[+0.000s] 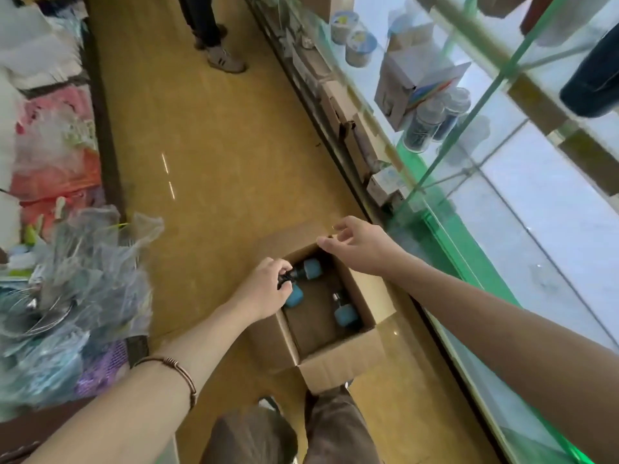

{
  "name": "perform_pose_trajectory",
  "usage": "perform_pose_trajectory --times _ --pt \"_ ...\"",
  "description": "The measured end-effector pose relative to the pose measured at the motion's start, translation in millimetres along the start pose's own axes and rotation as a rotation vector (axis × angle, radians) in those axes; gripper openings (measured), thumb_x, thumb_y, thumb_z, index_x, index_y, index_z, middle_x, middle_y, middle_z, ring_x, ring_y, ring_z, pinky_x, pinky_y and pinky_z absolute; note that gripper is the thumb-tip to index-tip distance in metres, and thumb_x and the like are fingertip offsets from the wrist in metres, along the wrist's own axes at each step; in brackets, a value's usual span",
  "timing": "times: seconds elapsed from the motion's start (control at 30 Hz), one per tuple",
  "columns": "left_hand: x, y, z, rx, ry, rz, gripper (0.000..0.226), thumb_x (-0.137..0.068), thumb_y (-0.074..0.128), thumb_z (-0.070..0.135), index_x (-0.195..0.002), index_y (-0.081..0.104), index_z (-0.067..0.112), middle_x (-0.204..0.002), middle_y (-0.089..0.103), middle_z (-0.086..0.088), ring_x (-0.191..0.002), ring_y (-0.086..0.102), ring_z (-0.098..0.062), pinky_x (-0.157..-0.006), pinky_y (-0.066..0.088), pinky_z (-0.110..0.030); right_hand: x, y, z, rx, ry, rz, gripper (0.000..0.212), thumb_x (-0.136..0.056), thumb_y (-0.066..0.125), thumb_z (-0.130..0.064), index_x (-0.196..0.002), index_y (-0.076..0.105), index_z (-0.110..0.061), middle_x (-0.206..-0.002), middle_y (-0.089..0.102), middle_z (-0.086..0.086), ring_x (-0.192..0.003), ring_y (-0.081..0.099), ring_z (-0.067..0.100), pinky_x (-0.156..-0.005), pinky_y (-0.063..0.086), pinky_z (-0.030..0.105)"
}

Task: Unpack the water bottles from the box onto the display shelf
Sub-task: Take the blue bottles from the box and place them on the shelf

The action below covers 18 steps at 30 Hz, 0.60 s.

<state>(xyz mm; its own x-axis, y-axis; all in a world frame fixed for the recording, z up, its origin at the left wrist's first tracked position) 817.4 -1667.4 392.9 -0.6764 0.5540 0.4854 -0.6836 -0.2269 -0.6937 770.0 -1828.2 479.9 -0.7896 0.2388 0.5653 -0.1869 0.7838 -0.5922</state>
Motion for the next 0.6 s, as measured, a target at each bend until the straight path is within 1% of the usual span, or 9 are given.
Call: perform_pose_trajectory --times 0.03,0.1,0.13,0.23,0.3,0.37,0.43,0.5,0.6 --pt "-6 10 -9 -0.025 -0.024 -0.045 0.031 -0.095 0.049 0.023 -0.126 0.05 0.019 -0.118 0.047 0.003 -0.104 0.053 -0.015 -0.092 0.042 -0.026 -11 7 9 0.003 0.019 -0.015 0.058 -0.091 0.051 -0.054 -0.133 0.046 -0.015 -0.122 0.059 0.004 -0.11 0.056 0.019 -0.09 0.047 0.031" --pt "-18 29 -25 -0.057 -0.06 -0.127 0.035 -0.095 0.047 0.025 -0.13 0.047 0.02 -0.126 0.045 0.002 -0.106 0.054 -0.016 -0.095 0.045 -0.034 -33 24 28 0.003 0.057 -0.037 0.056 -0.09 0.052 -0.054 -0.13 0.047 -0.016 -0.122 0.058 0.005 -0.11 0.055 0.02 -0.09 0.047 0.032" --pt "-27 37 -33 -0.065 -0.07 -0.156 0.036 -0.096 0.047 0.025 -0.131 0.046 0.02 -0.128 0.044 0.002 -0.106 0.054 -0.016 -0.095 0.045 -0.035 -45 33 37 0.001 0.076 -0.046 0.055 -0.09 0.052 -0.054 -0.13 0.047 -0.016 -0.124 0.056 0.005 -0.111 0.054 0.021 -0.091 0.047 0.032" --pt "-61 62 -60 -0.074 -0.096 -0.21 0.038 -0.096 0.046 0.024 -0.134 0.044 0.019 -0.131 0.044 0.0 -0.111 0.052 -0.016 -0.095 0.043 -0.029 -79 64 67 -0.004 0.138 -0.072 0.058 -0.091 0.051 -0.054 -0.134 0.044 -0.016 -0.126 0.055 0.006 -0.111 0.055 0.021 -0.094 0.047 0.035" --pt "-86 87 -78 -0.084 -0.101 -0.261 0.039 -0.096 0.046 0.025 -0.134 0.043 0.019 -0.132 0.043 -0.001 -0.108 0.053 -0.016 -0.094 0.043 -0.03 -101 89 92 0.004 0.18 -0.081 0.06 -0.091 0.051 -0.053 -0.137 0.04 -0.017 -0.131 0.052 0.006 -0.114 0.054 0.022 -0.096 0.046 0.036" --pt "-115 117 -96 -0.115 -0.099 -0.317 0.039 -0.096 0.045 0.026 -0.135 0.042 0.02 -0.132 0.042 -0.001 -0.101 0.053 -0.015 -0.092 0.044 -0.03 -124 117 122 0.018 0.223 -0.076 0.062 -0.092 0.051 -0.052 -0.141 0.037 -0.017 -0.135 0.049 0.005 -0.118 0.051 0.022 -0.093 0.043 0.032" --pt "-143 149 -115 -0.15 -0.097 -0.36 0.039 -0.096 0.045 0.027 -0.135 0.042 0.02 -0.132 0.041 -0.002 -0.099 0.051 -0.016 -0.09 0.043 -0.03 -145 148 155 -0.003 0.281 -0.06 0.061 -0.092 0.052 -0.05 -0.141 0.036 -0.018 -0.135 0.048 0.005 -0.119 0.05 0.022 -0.087 0.04 0.029" --pt "-163 184 -136 -0.162 -0.113 -0.403 0.039 -0.095 0.045 0.026 -0.134 0.043 0.018 -0.132 0.041 -0.004 -0.104 0.051 -0.018 -0.092 0.041 -0.031 -161 182 190 -0.035 0.354 -0.054 0.062 -0.091 0.054 -0.048 -0.142 0.036 -0.017 -0.136 0.048 0.006 -0.12 0.049 0.023 -0.088 0.04 0.03" --pt "-183 241 -160 -0.186 -0.086 -0.485 0.04 -0.095 0.046 0.026 -0.133 0.044 0.016 -0.131 0.042 -0.005 -0.113 0.05 -0.021 -0.097 0.039 -0.032 -181 230 236 -0.089 0.438 -0.058 0.063 -0.09 0.055 -0.046 -0.142 0.035 -0.016 -0.137 0.046 0.008 -0.122 0.048 0.024 -0.094 0.043 0.034"
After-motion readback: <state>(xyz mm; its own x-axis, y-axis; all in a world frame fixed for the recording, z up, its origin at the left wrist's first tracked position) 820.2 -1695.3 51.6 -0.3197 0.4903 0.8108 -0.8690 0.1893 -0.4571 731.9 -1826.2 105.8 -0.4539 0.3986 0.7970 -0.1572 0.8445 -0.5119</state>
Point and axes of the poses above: each hand's wrist, its own x-axis away from the middle knuckle, its own y-axis out of the palm, z = x × y, the point moved 9 cm from there along -x, towards the middle knuckle
